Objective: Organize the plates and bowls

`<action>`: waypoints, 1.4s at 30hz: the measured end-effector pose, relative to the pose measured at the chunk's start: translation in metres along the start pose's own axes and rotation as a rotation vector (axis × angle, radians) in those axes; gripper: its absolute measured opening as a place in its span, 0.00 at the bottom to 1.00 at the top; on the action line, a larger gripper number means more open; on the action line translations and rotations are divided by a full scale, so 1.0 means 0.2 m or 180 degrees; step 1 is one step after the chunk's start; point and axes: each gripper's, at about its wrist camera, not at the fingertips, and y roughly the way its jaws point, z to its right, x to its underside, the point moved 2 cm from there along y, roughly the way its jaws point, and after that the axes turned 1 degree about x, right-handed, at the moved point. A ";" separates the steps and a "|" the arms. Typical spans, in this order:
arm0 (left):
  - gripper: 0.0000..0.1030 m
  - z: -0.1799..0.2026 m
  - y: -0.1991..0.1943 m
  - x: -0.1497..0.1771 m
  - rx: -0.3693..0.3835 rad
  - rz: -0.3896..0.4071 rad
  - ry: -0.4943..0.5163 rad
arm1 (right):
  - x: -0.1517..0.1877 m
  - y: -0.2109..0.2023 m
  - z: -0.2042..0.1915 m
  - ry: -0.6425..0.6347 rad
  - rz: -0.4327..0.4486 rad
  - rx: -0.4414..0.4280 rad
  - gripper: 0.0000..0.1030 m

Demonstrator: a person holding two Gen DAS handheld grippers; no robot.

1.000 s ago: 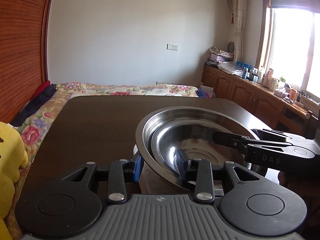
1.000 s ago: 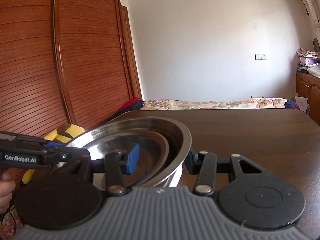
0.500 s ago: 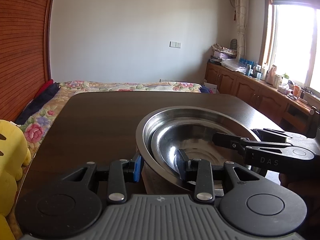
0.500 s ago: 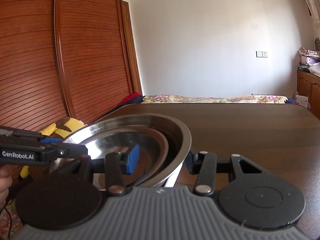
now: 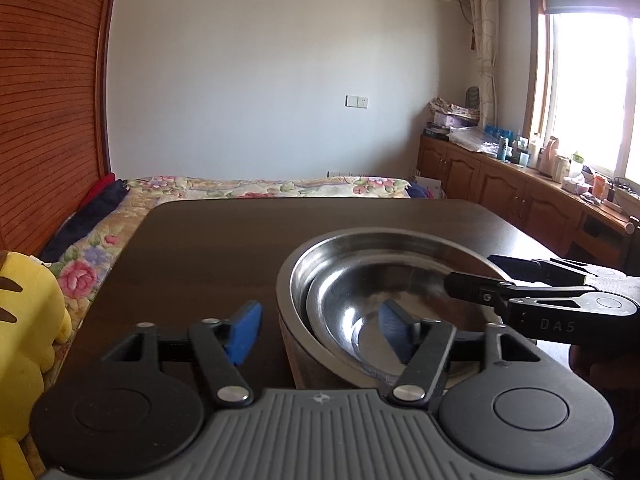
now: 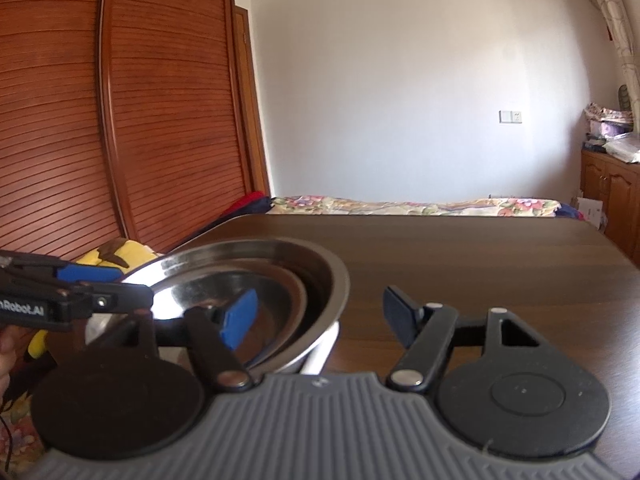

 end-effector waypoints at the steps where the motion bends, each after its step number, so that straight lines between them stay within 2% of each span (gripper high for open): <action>1: 0.74 0.00 -0.01 -0.01 -0.0024 0.0019 0.0012 | -0.01 -0.01 0.01 0.0006 0.0018 0.0020 0.70; 6: 0.82 0.02 -0.04 -0.03 -0.0083 0.0099 0.0050 | -0.05 -0.06 0.03 0.0036 0.0146 0.0096 0.82; 9: 0.91 0.03 -0.06 -0.04 -0.0137 0.0164 0.0070 | -0.06 -0.09 0.05 0.0022 0.0210 0.0131 0.92; 11: 0.99 0.04 -0.08 -0.05 -0.0170 0.0222 0.0066 | -0.07 -0.11 0.05 0.0006 0.0257 0.0153 0.94; 13: 1.00 0.05 -0.10 -0.05 -0.0197 0.0283 0.0074 | -0.08 -0.13 0.06 -0.0003 0.0280 0.0160 1.00; 25: 1.00 0.17 -0.18 -0.06 -0.0264 0.0309 0.0171 | -0.11 -0.27 0.09 0.0003 0.0348 0.0291 1.00; 30: 1.00 0.23 -0.21 -0.06 -0.0394 0.0331 0.0245 | -0.14 -0.35 0.10 -0.0070 0.0450 0.0409 1.00; 36: 1.00 0.28 -0.24 -0.07 -0.0260 0.0384 0.0232 | -0.16 -0.40 0.11 -0.0066 0.0475 0.0509 1.00; 42: 1.00 0.33 -0.26 -0.08 -0.0279 0.0416 0.0260 | -0.16 -0.43 0.11 -0.0096 0.0502 0.0640 1.00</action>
